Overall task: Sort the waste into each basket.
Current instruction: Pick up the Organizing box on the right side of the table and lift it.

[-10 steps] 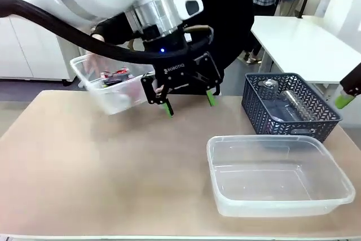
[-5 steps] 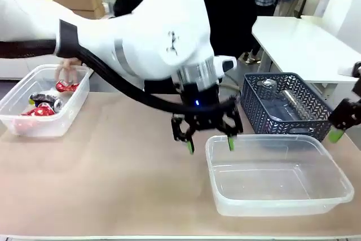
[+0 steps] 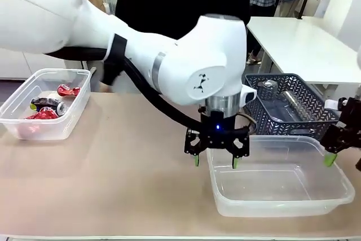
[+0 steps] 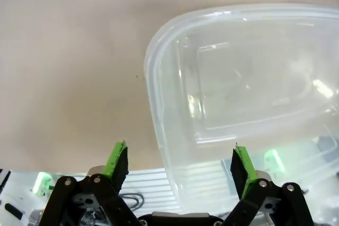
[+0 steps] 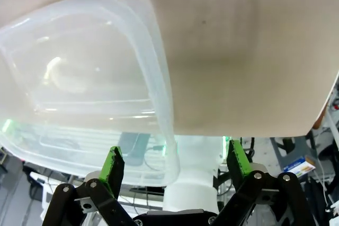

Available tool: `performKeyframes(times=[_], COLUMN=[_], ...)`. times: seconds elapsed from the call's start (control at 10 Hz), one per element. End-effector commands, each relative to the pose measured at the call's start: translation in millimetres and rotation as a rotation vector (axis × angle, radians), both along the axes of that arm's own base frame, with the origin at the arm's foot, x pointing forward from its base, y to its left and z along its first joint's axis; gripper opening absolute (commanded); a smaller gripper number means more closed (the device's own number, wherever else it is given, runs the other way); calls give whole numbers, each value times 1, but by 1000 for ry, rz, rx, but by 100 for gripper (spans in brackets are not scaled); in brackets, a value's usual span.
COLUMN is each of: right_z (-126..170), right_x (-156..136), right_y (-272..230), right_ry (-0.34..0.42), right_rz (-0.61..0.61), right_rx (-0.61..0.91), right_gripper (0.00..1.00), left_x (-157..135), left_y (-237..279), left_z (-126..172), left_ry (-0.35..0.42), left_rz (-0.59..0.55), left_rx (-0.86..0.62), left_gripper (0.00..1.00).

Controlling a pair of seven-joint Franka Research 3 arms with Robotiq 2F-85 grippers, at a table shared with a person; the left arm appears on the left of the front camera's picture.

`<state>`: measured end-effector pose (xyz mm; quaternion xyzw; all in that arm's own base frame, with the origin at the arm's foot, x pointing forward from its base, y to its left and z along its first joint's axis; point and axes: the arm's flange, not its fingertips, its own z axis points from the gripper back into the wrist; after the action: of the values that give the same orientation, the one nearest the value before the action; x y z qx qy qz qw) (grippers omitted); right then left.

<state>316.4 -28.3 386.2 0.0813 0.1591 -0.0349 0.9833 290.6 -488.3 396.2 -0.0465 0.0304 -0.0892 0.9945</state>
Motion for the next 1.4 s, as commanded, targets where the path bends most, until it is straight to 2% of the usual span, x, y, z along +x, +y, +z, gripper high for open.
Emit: performKeyframes(times=[0.0, 0.1, 0.2, 0.3, 0.4, 0.5, 0.6, 0.7, 0.8, 1.1, 1.3], right_z=[-52, -55, -59, -62, -64, -64, -67, -70, -73, -71, -57], right_x=[-56, -58, -60, -61, -62, -62, -62, -62, -63, -66, -71], right_y=[3, 5, 8, 11, 15, 19, 22, 23, 22, 13, 14], right_ry=[-40, -52, -27, -18, -31, -33, -36, -42, -50, -80, -86], right_rz=[2, 14, 15, 25, 43, 63, 72, 78, 62, 19, 8], right_rx=[49, 86, 117, 121, 142, 146, 113, 94, 68, 52, 30], right_gripper=[100, 100, 40, 40, 0, 36, 0, 0, 0, 0, 0], left_x=[-1, -2, -4, -5, -5, -6, -7, -8, -7, -7, -4], left_y=[-12, -11, -11, -11, -11, -12, -12, -12, -13, -14, -4], left_z=[-8, -11, -12, -12, -13, -12, -12, -12, -13, -9, 3], left_ry=[-36, -39, -46, -49, -47, -46, -48, -46, -32, -21, 4], left_rz=[54, 63, 73, 82, 85, 84, 82, 79, 77, 64, 68], left_rx=[57, 79, 79, 80, 80, 80, 77, 73, 76, 58, 9], left_gripper=[94, 40, 34, 0, 0, 0, 13, 3, 0, 0, 0])
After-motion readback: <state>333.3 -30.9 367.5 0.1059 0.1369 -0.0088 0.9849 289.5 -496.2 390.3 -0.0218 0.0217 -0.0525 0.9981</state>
